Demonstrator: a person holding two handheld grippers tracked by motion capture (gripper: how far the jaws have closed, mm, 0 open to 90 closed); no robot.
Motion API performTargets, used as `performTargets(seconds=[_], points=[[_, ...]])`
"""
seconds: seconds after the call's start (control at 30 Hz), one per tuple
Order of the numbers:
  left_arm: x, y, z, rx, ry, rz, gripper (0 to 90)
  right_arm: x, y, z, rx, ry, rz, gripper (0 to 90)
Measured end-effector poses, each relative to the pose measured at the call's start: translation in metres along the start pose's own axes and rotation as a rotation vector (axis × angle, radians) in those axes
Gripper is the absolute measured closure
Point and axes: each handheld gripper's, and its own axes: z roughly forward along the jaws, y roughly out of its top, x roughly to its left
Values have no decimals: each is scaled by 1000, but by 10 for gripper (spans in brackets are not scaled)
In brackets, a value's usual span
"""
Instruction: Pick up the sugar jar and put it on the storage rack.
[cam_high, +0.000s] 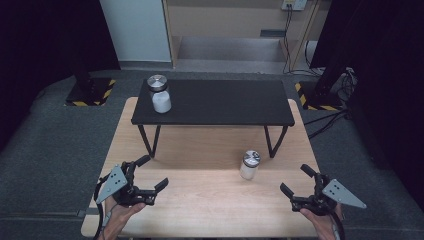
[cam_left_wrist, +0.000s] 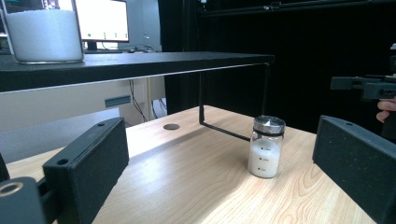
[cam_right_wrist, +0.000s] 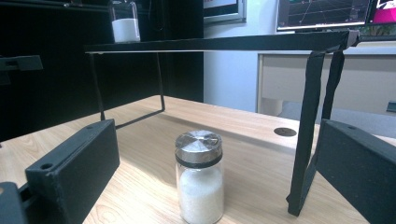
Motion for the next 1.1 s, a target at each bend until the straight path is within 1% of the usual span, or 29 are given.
performTargets(seconds=[0.07,0.13,0.17,0.23,0.27,0.33,0.43,0.5,0.57,0.63,0.7,0.87,1.0,1.1], points=[[0,0,0,-4,-3,-9,23,-1,2,0,6,3,3,5],[1,0,0,-4,-2,-6,23,-3,5,0,15,4,-6,5],[1,-1,0,-3,-1,-10,23,-3,7,0,17,9,-1,6],[2,-1,0,0,3,-7,23,-5,13,0,17,12,-4,5],[2,-1,0,-2,3,-11,23,-5,16,0,12,12,-3,5],[3,-1,-1,0,1,-19,23,-7,22,-1,4,23,4,5],[2,-1,-1,0,0,-15,23,-9,32,-1,10,31,19,6],[2,-1,0,3,-3,-19,24,-13,45,-3,49,50,-17,7],[2,-1,0,9,-1,-16,25,-16,53,-5,67,62,-23,8],[3,-2,0,9,2,-18,26,-17,66,-7,94,66,-46,13],[3,-2,0,6,4,-20,27,-19,79,-8,109,67,-63,18],[4,-3,-2,1,11,-27,30,-24,114,-9,155,76,-70,20],[4,-4,-3,-13,17,-45,31,-25,143,-6,190,87,-89,33],[6,-4,-4,-11,15,-51,30,-25,159,-2,206,94,-107,34]])
